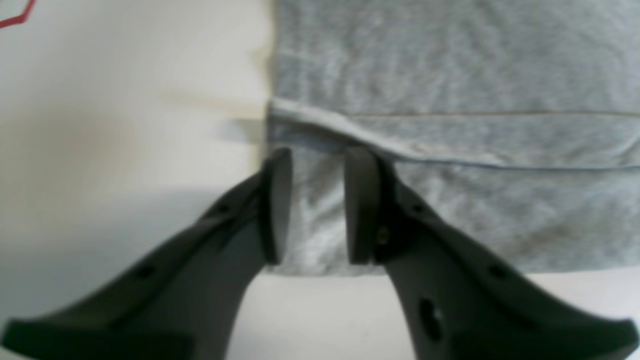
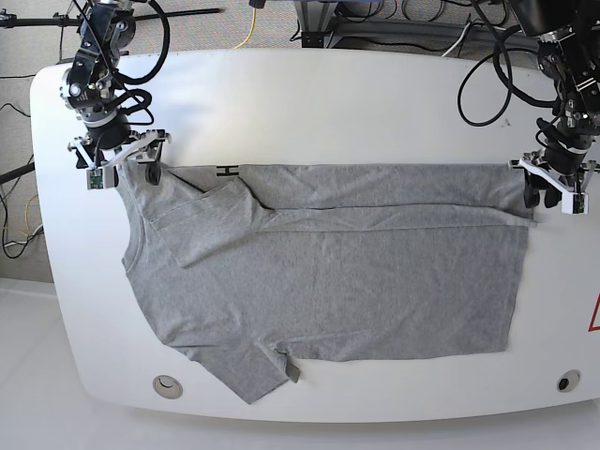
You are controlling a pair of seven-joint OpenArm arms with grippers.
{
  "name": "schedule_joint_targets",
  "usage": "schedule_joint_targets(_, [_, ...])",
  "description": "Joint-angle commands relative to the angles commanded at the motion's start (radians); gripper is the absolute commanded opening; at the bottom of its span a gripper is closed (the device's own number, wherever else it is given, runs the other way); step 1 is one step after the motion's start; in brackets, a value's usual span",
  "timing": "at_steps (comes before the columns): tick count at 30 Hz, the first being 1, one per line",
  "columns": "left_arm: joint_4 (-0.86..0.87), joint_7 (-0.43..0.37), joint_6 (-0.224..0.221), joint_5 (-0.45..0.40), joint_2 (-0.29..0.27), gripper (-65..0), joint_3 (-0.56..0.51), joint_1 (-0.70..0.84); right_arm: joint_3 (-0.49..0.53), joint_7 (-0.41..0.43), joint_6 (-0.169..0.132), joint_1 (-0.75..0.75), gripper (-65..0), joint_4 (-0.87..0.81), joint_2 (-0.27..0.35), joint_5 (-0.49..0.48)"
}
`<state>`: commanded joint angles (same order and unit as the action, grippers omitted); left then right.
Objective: Fold the T-shirt properly
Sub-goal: 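Move both grippers to the folded edge and grasp it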
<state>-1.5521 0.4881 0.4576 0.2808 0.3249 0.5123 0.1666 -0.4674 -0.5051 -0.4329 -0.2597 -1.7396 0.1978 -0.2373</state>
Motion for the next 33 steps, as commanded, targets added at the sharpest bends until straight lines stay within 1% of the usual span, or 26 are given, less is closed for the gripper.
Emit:
schedule_joint_targets(4, [0.004,-0.007,-0.003,-0.015,-0.001,-27.9,-0.007,0.008,-0.01,0.002,0.0,0.014,-19.4,0.039,0.002,0.015])
schedule_joint_targets(6, [0.008,-0.01,-0.006,-0.017,-0.003,-27.3,-0.01,0.014,-0.011,0.005,0.0,0.025,-19.3,0.066,0.003,0.024])
schedule_joint_targets(8, [0.017,-0.026,-0.002,-0.009,-0.008,-24.3,-0.03,0.024,-0.017,0.033,0.01,0.074,-19.3,0.175,0.018,0.038])
schedule_joint_targets(10, [0.015,-0.026,-0.002,-0.01,-0.01,-24.2,-0.032,0.026,-0.017,0.041,0.01,0.085,-19.3,0.201,0.021,0.036])
schedule_joint_targets(16, [0.007,-0.03,-0.002,-0.007,-0.013,-26.3,-0.031,0.033,-0.018,0.06,0.009,0.1,-19.4,0.264,0.022,0.029])
schedule_joint_targets(20, [0.005,-0.04,-0.002,-0.005,-0.016,-30.5,-0.012,0.025,-0.027,0.076,0.003,0.097,-19.1,0.301,0.016,0.016])
schedule_joint_targets(22, [0.011,-0.039,0.0,-0.004,-0.018,-31.6,-0.008,0.021,-0.03,0.081,0.001,0.094,-19.2,0.309,0.017,0.016])
schedule_joint_targets(30, [0.045,-0.032,0.006,-0.003,-0.025,-35.3,0.024,-0.005,-0.042,0.081,-0.006,0.083,-19.1,0.328,0.018,0.011])
schedule_joint_targets(33, [0.063,-0.043,0.008,-0.002,-0.03,-37.3,0.029,-0.013,-0.041,0.075,-0.009,0.089,-17.2,0.347,0.016,0.011])
